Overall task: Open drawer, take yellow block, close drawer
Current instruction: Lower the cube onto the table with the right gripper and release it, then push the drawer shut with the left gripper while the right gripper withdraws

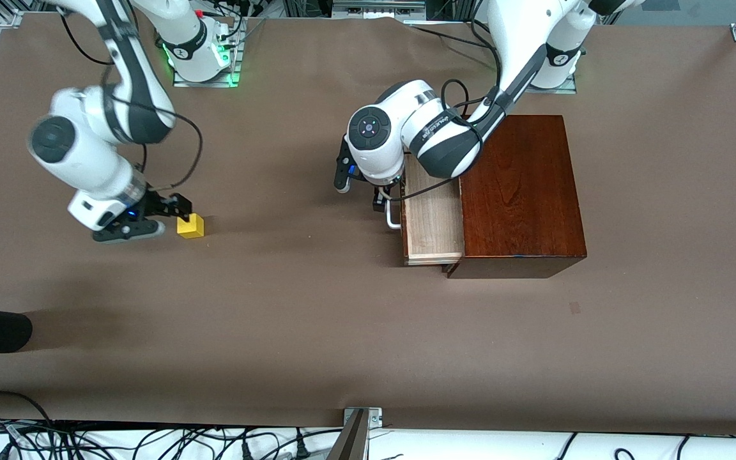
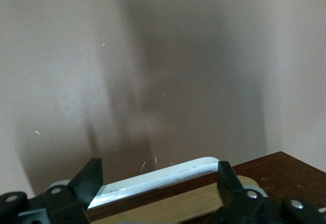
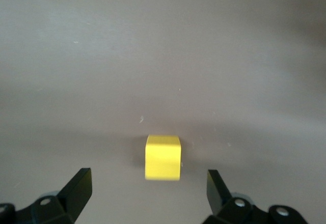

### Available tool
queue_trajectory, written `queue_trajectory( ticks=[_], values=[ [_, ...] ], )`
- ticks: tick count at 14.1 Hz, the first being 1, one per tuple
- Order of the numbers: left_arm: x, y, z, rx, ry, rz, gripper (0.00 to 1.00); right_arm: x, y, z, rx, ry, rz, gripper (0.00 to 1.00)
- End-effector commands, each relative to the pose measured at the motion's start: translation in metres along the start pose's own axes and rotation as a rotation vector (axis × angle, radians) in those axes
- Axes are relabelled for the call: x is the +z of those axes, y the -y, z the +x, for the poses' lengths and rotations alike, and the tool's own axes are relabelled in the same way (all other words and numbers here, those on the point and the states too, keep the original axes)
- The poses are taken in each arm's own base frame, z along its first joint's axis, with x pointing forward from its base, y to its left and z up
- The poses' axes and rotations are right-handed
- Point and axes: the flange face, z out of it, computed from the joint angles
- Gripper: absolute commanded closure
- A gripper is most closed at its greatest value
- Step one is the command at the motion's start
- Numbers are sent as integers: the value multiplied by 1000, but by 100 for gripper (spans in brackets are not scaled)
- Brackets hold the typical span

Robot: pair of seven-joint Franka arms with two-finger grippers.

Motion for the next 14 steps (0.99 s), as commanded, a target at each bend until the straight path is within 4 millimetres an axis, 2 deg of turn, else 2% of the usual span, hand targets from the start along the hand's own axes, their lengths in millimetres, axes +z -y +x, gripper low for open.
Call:
queue_trajectory(
  ticks=[1, 4, 5, 10, 14],
  values=[
    [-6, 14, -65, -55, 118, -74, 0, -81, -3, 9, -38, -9, 2, 0],
    [-18, 10, -77, -69, 144, -102, 0, -156, 8, 12, -68, 42, 15, 0],
    [-20, 7, -80, -70, 157, -113, 0, -175, 8, 12, -75, 39, 12, 0],
    [-22, 16, -111, -113, 184, -147, 0, -205, 16, 5, -85, -2, 11, 0],
    [-29, 19, -123, -124, 218, -123, 0, -211, 7, 4, -80, -12, 14, 0]
  ],
)
